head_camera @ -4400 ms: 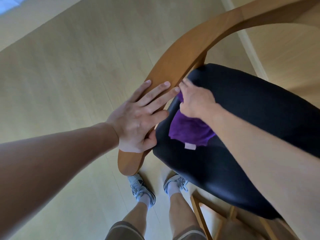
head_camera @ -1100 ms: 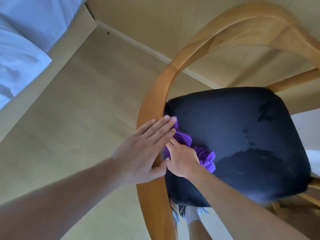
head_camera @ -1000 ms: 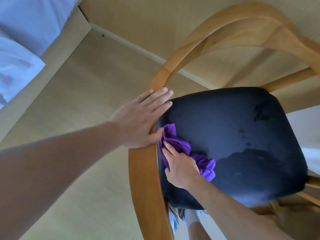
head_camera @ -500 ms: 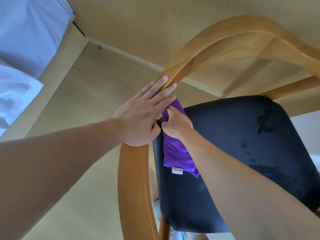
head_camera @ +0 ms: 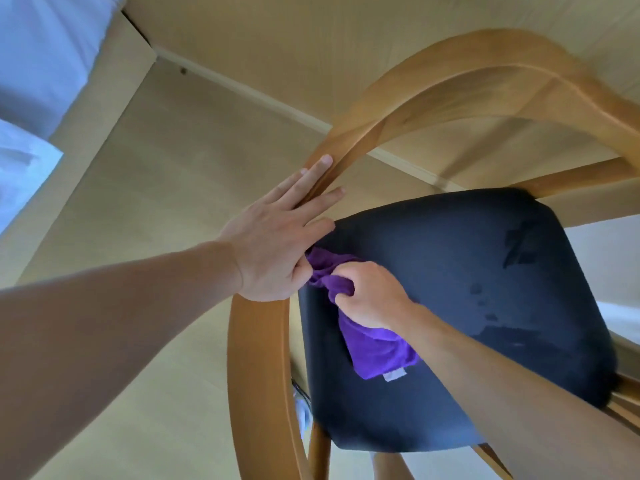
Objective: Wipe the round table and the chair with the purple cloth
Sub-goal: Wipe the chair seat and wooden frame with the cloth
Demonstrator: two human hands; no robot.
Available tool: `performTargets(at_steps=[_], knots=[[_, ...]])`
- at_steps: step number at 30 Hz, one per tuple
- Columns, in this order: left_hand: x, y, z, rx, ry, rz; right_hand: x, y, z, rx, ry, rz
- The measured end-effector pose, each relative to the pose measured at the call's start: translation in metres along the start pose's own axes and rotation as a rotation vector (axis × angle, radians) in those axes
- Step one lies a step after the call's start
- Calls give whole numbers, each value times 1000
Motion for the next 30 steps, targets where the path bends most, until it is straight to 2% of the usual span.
performTargets(at_steps=[2,4,6,8,13,16,18,21,24,26,28,30], knots=[[-1,0,0,22,-4,56,11,28,-13,256,-106,-133],[-2,-2,0,39,-16,99,24,44,-30,383,-249,-233],[-2,-3,2,61,-33,136,26,39,-43,322,-430,-241],[-3,-3,3,90,-52,171,15,19,-48,229,-511,-146],[-4,1,2,87,-116,153,-28,-52,-17,175,-420,-29],[3,0,3,-22,-306,106,-37,-82,14,105,-372,53],[5,0,3,-77,-342,89,-36,-91,35,76,-347,92],[6,1,2,-53,-310,96,-27,-80,63,191,-344,70],[5,2,1,-35,-313,98,-23,-45,69,530,-431,-89],[4,2,0,-35,-308,108,-22,-17,56,695,-433,-176],[5,1,0,-37,-310,100,-20,4,32,710,-420,-186],[4,-1,2,-40,-309,90,-12,8,7,574,-521,-169]])
Point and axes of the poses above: each hand's wrist, its own z-axis away from the middle knuckle, its own y-axis out of the back of the hand, x = y × z, the point moved 4 cm from there along -z, towards the middle knuckle, and after that the axes turned 2 degrees about -x, right-handed, at the moved point
